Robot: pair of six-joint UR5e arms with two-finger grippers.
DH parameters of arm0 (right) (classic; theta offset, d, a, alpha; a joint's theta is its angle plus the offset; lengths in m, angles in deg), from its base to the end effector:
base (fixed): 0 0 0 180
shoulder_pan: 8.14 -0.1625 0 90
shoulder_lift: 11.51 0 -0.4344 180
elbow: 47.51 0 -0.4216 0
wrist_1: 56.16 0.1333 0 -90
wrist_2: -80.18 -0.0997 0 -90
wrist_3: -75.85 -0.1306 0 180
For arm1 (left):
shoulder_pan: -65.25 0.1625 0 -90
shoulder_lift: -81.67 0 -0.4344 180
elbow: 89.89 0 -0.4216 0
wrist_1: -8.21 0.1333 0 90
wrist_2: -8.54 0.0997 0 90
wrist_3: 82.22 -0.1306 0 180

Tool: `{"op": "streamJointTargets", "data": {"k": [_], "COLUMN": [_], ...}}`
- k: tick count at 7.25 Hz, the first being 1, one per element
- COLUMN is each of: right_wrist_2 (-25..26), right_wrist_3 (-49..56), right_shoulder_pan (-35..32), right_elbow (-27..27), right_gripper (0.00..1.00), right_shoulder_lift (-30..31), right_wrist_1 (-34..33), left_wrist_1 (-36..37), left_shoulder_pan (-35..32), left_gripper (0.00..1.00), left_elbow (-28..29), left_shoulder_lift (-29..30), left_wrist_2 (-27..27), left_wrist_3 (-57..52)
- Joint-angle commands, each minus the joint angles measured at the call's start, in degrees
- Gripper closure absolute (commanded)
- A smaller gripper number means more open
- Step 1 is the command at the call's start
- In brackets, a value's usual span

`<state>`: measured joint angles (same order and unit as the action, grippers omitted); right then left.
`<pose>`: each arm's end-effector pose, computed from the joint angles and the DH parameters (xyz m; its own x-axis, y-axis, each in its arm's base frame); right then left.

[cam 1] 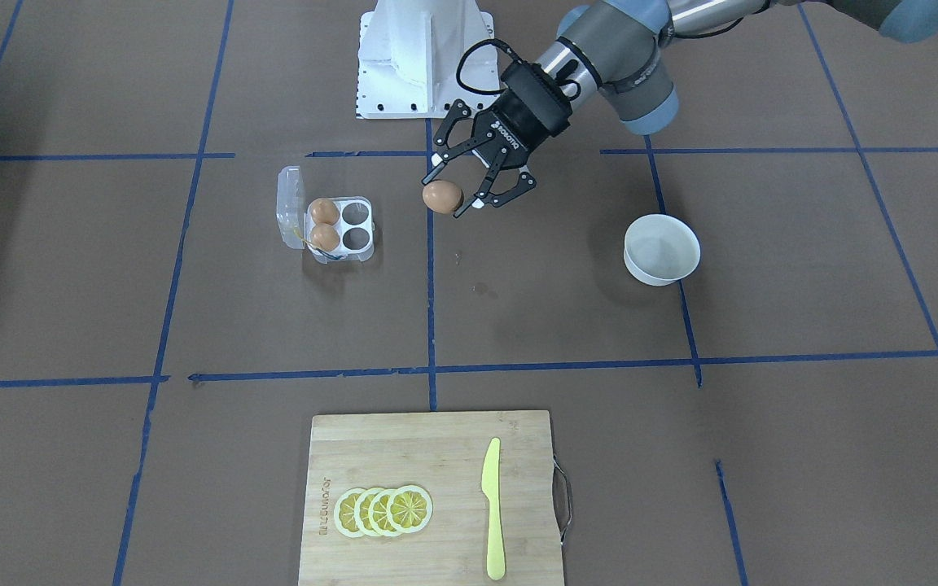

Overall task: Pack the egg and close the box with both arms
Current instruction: 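Carry the egg to the carton's empty slot with the left gripper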

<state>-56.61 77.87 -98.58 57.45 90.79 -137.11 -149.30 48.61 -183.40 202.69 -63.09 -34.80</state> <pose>0.0415 -0.4441 0.6347 0.6856 -0.1771 0.7061 0.0167 0.9735 0.2280 0.5935 -0.3595 0.1724 0.2365 0.5995 -0.7646 0.5528 0.5641 0.6133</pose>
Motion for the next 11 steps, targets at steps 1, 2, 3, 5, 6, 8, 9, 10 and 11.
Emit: {"op": "streamJointTargets", "data": {"k": [1,2,3,5,6,8,9,10,11], "right_wrist_2": [0.0,0.0,0.0,0.0,0.0,0.0,0.1,0.1,0.0], "right_wrist_3": [0.0,0.0,0.0,0.0,0.0,0.0,0.0,0.0,0.0], "right_shoulder_pan": [0.0,0.0,0.0,0.0,0.0,0.0,0.0,0.0,0.0], "right_elbow": [0.0,0.0,0.0,0.0,0.0,0.0,0.0,-0.1,0.0], "right_gripper": [0.00,0.00,0.00,0.00,0.00,0.00,0.00,0.00,0.00], "right_shoulder_lift": [-0.1,-0.1,-0.1,-0.1,-0.1,-0.2,-0.2,-0.3,-0.3], "right_wrist_1": [0.0,0.0,-0.1,-0.1,-0.1,-0.1,-0.1,-0.1,-0.1], "left_wrist_1": [-2.3,-2.4,-2.4,-2.5,-3.5,-7.9,-8.2,-8.3,-8.7], "left_shoulder_pan": [5.6,7.0,7.4,7.6,7.6,7.3,7.3,7.4,7.5], "left_gripper": [1.00,1.00,1.00,1.00,1.00,1.00,1.00,1.00,1.00], "left_elbow": [6.2,9.2,12.2,15.0,14.8,14.8,15.2,15.7,16.6], "left_shoulder_lift": [2.6,4.4,6.8,9.2,9.2,9.1,9.1,9.1,9.1], "left_wrist_2": [9.3,12.1,12.3,12.4,11.8,9.3,7.2,6.7,6.7], "left_wrist_3": [0.0,0.0,0.0,-0.3,-1.3,-7.9,-8.0,-8.6,-9.5]}}
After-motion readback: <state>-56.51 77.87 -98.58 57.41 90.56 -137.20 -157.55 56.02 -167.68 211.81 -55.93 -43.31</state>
